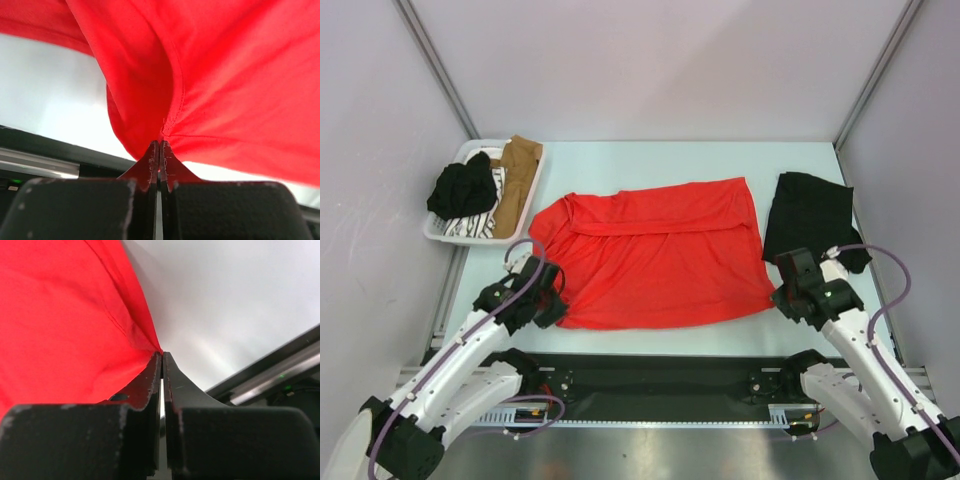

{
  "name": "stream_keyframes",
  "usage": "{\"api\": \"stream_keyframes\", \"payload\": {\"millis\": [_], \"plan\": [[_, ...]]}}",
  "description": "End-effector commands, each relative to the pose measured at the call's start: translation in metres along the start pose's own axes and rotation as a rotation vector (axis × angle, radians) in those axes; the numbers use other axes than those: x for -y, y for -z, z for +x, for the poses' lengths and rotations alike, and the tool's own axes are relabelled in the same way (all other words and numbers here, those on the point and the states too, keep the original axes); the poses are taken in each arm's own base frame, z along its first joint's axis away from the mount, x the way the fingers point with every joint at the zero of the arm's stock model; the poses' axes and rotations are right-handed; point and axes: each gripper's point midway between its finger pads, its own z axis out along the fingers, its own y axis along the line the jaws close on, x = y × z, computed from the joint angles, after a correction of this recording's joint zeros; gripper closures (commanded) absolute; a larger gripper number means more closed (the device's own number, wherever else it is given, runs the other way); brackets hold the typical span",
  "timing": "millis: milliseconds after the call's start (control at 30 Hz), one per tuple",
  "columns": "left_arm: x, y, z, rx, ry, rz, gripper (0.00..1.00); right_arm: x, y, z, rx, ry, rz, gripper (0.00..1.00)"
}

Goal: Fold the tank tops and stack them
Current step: Fold the tank top

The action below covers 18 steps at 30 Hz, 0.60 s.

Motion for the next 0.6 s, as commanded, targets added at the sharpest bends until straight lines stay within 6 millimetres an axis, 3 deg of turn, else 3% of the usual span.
{"api": "stream_keyframes", "payload": {"millis": [0,200,333,400,433,567], "plan": [[0.011,0.007,-0.028,0.047,0.016,0.019,1.00,-0.010,0.009,-0.035,0.104,-0.026,0.007,0.97],[0.014,0.007,-0.047,0.077,0.029,0.020,1.00,-0.025,-0.010,-0.041,0.040,0.020,0.005,1.00],[0.025,0.006,-0.065,0.101,0.031,0.037,1.00,-0.046,-0.012,-0.057,0.072,0.018,-0.047,1.00],[0.031,0.004,-0.080,0.116,0.036,0.037,1.00,-0.057,-0.014,-0.067,0.085,0.013,-0.067,1.00],[0.039,-0.002,-0.099,0.136,0.036,0.023,1.00,-0.073,-0.020,-0.077,0.086,0.021,-0.085,1.00],[0.049,-0.010,-0.121,0.154,0.039,0.016,1.00,-0.087,-0.030,-0.086,0.087,0.034,-0.078,1.00]]}}
